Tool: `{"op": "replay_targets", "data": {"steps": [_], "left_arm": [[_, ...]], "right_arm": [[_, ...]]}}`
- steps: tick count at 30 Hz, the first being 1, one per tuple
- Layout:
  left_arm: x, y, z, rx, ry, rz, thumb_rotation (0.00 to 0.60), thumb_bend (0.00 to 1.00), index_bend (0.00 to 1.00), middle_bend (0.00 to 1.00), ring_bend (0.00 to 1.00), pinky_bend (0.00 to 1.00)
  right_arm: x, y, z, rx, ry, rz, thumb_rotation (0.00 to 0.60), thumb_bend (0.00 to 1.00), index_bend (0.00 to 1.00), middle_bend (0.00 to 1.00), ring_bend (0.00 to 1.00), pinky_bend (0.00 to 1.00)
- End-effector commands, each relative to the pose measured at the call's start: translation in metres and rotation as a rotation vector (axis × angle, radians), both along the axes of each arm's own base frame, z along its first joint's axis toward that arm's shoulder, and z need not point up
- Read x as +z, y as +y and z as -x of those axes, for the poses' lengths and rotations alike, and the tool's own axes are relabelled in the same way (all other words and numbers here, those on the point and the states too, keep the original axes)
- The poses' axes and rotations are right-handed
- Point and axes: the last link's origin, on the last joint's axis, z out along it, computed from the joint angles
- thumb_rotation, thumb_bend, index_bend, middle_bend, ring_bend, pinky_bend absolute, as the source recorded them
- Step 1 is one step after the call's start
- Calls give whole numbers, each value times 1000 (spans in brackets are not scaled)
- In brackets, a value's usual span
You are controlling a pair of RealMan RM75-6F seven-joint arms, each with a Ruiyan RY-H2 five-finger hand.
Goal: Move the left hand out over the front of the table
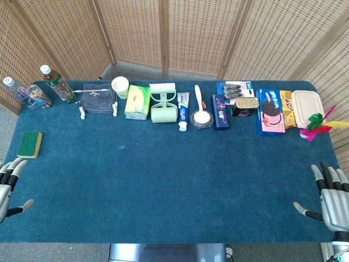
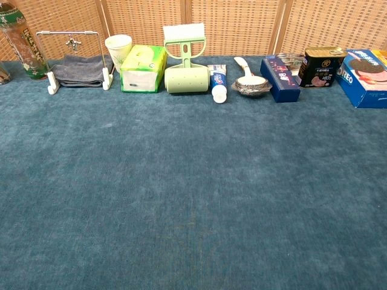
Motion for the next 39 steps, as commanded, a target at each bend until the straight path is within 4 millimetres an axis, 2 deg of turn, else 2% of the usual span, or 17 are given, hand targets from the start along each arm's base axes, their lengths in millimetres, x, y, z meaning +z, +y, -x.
{"op": "replay_targets", "data": {"steps": [1, 11, 18, 21, 24, 25, 35, 39], "left_arm": [[1, 1, 1, 4, -3, 1, 600, 64, 0, 0, 37, 0], [-2, 4, -1, -19, -43, 24, 600, 80, 6, 0, 37, 0], [-7, 15, -2, -65, -96, 31, 600, 205, 235, 0, 37, 0], [-23, 44, -10, -106, -155, 73, 600, 291, 358, 0, 37, 0], [-33, 55, -17, -138, -171, 101, 600, 385, 497, 0, 37, 0], [-35, 57, -18, -143, -173, 108, 600, 394, 512, 0, 37, 0], [-62, 76, -42, -198, -225, 185, 600, 428, 529, 0, 37, 0], [-77, 85, -60, -233, -262, 229, 600, 429, 530, 0, 37, 0]], "right_arm": [[-1, 0, 0, -4, 0, -2, 383, 0, 0, 0, 0, 0], [-2, 0, 0, -5, -17, -3, 384, 0, 0, 0, 0, 0], [-2, 0, -1, -7, -30, -7, 378, 0, 0, 0, 0, 0], [-1, 2, -2, -7, -36, -6, 383, 0, 0, 0, 0, 0], [0, 2, -3, -5, -40, -5, 382, 0, 0, 0, 0, 0], [0, 2, -3, -5, -40, -4, 383, 0, 0, 0, 0, 0], [4, 2, -2, -9, -51, 9, 386, 0, 0, 0, 0, 0], [4, 2, -2, -9, -53, 10, 383, 0, 0, 0, 0, 0]]}}
